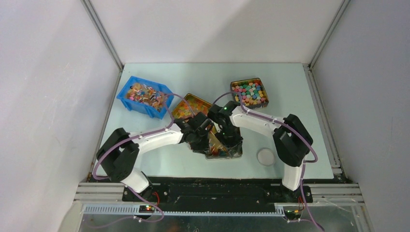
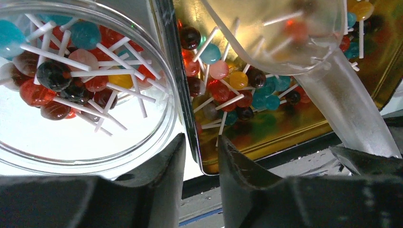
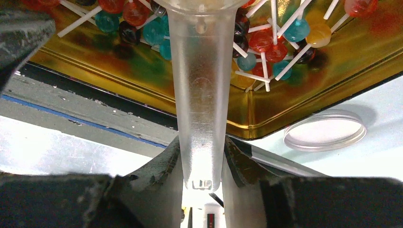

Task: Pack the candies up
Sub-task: Scoop the fake candies from the storage box.

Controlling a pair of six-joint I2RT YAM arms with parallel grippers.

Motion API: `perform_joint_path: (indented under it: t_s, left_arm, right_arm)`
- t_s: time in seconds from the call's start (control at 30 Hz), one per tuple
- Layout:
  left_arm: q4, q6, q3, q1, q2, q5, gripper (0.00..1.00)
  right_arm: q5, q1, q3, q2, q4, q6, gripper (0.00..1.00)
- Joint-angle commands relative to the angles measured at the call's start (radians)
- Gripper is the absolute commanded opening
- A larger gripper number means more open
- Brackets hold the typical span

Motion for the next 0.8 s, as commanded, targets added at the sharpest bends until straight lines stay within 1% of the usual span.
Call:
perform_joint_path:
  t_s: [0.0,0.13,0.33,0.43,0.67,0.77]
  left_arm:
    - [0.008,0.007,0.048,-0.006,-0.067,0.007,0.41]
    - [-0.004,-0.011,0.044,-0.002,-0.121,0.026,0.5]
    - [0.023,-0.059,-0.028,0.052,-0.246,0.075,0.54]
    - [0.049,-0.085,-0.082,0.112,-0.333,0.105,0.57]
    - [0.08,-0.109,-0.175,0.259,-0.482,0.187,0.6]
    - [0.074,-0.108,-0.204,0.303,-0.52,0.21,0.6]
  right_arm:
    - [0.022,0.014,-0.007,-0.029,0.037,0.007,0.0]
    - [0.012,0.016,-0.014,-0.054,0.039,0.013,0.0]
    - [0.01,0.021,-0.049,-0.102,0.047,0.026,0.0]
    - [0.013,0.026,-0.076,-0.128,0.053,0.034,0.0]
    - [0.033,0.042,-0.144,-0.166,0.092,0.048,0.0]
    - [0.039,0.052,-0.147,-0.171,0.092,0.052,0.0]
